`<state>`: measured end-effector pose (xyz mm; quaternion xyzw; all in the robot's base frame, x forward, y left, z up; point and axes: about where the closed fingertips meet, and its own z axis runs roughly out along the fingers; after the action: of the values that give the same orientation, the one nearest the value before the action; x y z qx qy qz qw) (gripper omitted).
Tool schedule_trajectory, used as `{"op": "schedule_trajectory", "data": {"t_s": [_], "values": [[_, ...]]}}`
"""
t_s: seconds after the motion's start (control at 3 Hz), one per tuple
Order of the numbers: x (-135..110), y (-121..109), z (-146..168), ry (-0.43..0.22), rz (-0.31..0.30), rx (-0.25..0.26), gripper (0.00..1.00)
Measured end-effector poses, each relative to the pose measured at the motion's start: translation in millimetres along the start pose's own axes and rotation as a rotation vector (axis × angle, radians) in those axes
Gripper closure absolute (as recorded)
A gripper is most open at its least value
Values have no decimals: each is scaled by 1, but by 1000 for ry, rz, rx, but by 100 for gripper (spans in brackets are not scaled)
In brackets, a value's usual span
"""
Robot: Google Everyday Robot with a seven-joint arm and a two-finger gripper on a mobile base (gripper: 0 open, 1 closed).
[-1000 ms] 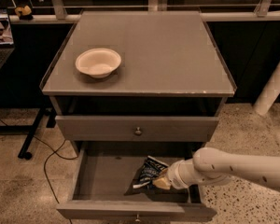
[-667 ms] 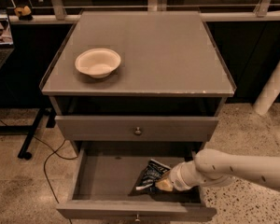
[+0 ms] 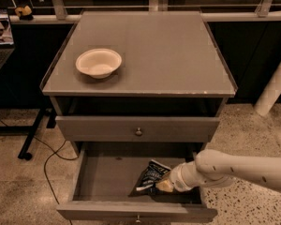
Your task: Place blue chip bag into middle drawer
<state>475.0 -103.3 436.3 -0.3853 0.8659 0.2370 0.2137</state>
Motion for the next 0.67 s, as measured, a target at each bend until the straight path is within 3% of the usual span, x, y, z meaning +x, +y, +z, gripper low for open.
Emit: {"op": "schedule_trajectory", "data": {"t_s": [0.67], "values": [[0,0,0,0,0,0,11]]}}
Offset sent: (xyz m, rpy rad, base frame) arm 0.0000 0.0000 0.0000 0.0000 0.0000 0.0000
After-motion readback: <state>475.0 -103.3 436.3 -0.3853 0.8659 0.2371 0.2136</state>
